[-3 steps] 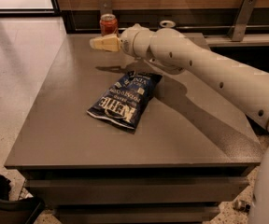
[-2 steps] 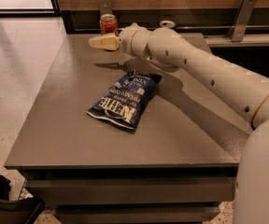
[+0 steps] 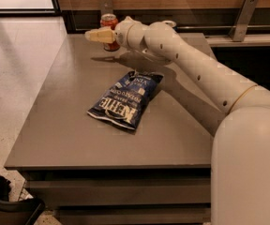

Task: Knock coke can over

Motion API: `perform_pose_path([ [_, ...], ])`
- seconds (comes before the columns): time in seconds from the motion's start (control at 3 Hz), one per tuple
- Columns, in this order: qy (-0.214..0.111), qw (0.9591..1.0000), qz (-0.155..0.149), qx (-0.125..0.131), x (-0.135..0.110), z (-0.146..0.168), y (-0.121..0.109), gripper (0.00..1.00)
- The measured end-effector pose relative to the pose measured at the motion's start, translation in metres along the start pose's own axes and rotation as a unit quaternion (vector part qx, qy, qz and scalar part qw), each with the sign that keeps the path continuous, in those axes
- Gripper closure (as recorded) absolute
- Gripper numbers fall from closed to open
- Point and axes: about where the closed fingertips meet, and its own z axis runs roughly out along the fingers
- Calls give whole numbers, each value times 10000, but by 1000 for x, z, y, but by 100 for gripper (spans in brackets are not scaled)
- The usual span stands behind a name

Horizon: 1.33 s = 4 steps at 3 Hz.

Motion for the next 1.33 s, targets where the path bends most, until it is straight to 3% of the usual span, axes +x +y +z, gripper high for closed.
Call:
perform_pose_path([
  [0.67, -149, 9998, -20, -157, -7, 21, 4, 39],
  [1.33, -142, 9997, -10, -209, -6, 26, 11, 100],
])
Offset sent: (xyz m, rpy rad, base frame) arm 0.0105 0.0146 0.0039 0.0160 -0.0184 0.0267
